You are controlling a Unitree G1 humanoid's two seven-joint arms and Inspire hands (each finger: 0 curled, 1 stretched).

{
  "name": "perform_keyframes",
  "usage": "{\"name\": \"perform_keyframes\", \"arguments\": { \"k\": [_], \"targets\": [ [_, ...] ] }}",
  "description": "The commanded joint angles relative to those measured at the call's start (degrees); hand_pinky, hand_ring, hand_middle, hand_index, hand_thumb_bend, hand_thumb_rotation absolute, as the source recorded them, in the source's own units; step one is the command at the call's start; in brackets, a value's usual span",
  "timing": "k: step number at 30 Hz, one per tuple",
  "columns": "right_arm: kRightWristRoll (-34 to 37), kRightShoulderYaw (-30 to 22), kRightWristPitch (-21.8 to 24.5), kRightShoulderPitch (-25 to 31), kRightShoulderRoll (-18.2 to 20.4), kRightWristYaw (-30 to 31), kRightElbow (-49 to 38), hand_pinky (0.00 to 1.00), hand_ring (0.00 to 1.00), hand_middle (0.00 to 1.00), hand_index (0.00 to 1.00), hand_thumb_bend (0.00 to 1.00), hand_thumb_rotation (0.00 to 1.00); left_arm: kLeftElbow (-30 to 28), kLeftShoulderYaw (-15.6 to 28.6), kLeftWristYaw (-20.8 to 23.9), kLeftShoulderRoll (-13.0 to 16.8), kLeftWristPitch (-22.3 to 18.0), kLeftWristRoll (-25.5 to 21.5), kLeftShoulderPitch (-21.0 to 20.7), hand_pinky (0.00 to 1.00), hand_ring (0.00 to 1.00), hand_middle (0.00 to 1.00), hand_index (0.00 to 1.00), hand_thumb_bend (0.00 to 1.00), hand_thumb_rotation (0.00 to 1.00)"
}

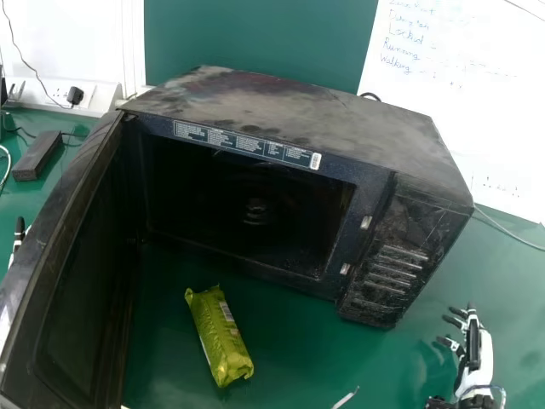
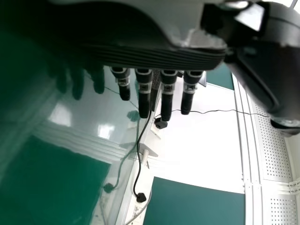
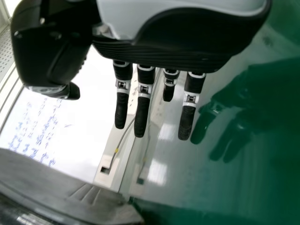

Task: Put biscuit inside oven

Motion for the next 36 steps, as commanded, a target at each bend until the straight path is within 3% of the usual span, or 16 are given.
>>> {"name": "perform_keyframes", "arguments": {
  "k": [1,8,14,20,27,33,36],
  "targets": [
    [0.69,0.18,-1.6,0.9,-0.74,1.11,0.73,0.56,0.6,0.65,0.67,0.67,0.48,0.05,0.13,-0.04,-0.01,0.36,0.07,1.11,0.95,0.89,0.9,0.94,0.25,0.0],
    [2.43,0.39,-3.96,2.01,-2.86,6.75,2.03,0.56,0.61,0.66,0.71,0.8,0.53,0.26,0.24,-0.31,-0.03,0.1,-0.03,1.07,0.95,0.89,0.9,0.94,0.26,0.0],
    [4.84,0.6,-7.77,3.23,-5.26,13.34,3.72,0.58,0.62,0.67,0.73,0.72,0.45,0.27,0.06,0.02,0.03,-0.09,0.47,1.11,0.95,0.89,0.9,0.93,0.26,0.0],
    [6.79,1.3,-9.84,4.64,-8.29,19.94,4.15,0.63,0.68,0.72,0.76,0.75,0.47,-0.09,0.01,0.08,-0.02,0.24,0.44,1.21,0.95,0.89,0.9,0.94,0.26,0.0],
    [8.95,2.21,-13.11,5.91,-12.17,28.2,4.79,0.64,0.67,0.71,0.73,0.79,0.52,-0.18,-0.04,0.21,-0.14,0.09,0.53,1.27,0.94,0.89,0.9,0.94,0.25,0.0],
    [14.12,2.18,-12.55,6.11,-14.7,35.86,5.32,0.69,0.7,0.73,0.75,0.81,0.51,0.07,0.03,0.09,-0.21,-0.04,0.75,1.18,0.94,0.89,0.9,0.93,0.25,0.0],
    [17.5,2.26,-11.41,5.49,-16.31,40.39,6.87,0.71,0.73,0.75,0.77,0.78,0.42,0.26,0.1,-0.08,-0.26,-0.09,0.58,1.1,0.95,0.9,0.91,0.94,0.25,0.0]
  ]
}}
